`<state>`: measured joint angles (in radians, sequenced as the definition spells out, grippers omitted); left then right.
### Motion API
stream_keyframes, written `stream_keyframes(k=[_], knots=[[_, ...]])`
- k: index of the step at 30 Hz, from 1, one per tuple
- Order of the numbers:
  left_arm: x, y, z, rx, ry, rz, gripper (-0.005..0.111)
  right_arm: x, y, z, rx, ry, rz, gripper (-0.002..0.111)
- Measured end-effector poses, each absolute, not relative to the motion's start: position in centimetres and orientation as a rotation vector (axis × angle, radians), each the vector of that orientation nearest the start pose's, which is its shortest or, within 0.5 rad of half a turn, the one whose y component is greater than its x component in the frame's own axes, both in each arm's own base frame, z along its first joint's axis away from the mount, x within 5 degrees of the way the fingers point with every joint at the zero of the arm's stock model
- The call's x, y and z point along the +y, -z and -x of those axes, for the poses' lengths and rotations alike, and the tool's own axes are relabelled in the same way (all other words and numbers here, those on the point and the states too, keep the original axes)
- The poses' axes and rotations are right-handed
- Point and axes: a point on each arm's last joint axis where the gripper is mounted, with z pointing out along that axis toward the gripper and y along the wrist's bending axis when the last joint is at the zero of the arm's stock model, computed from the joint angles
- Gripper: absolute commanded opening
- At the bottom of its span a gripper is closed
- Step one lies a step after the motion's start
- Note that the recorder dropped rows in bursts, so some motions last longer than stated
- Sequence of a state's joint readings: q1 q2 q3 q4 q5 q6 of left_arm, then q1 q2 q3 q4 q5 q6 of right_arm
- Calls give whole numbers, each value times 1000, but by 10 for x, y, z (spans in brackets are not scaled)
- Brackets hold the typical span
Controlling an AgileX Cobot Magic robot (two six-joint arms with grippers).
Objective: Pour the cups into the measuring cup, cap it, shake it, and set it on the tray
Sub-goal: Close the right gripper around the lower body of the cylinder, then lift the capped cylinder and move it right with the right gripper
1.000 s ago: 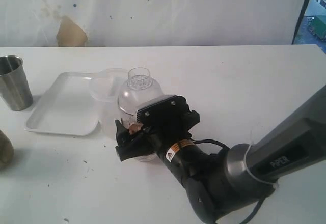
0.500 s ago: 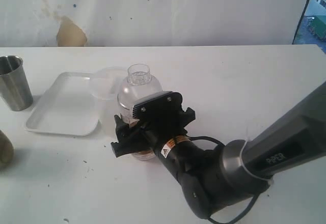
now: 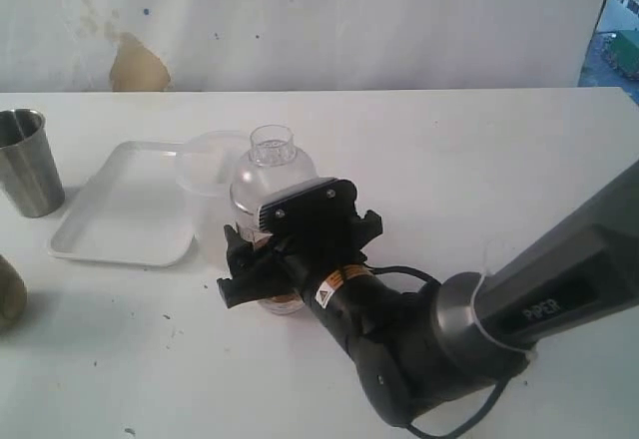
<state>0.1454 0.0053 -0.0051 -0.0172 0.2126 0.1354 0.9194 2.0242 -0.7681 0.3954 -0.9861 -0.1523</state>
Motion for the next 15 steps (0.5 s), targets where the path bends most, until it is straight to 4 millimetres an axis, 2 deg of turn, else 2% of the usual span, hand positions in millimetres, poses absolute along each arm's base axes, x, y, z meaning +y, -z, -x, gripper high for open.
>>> stream_keyframes(k=[6, 10, 15], knots=[[8, -195, -55, 1700, -194, 20, 1, 265, -130, -238, 1743, -381, 582, 0], [8, -195, -55, 1700, -194, 20, 1, 252, -156, -229, 1707, -359, 582, 0], [8, -195, -55, 1700, -194, 20, 1, 223, -196, -216, 1580, -348, 459, 0]])
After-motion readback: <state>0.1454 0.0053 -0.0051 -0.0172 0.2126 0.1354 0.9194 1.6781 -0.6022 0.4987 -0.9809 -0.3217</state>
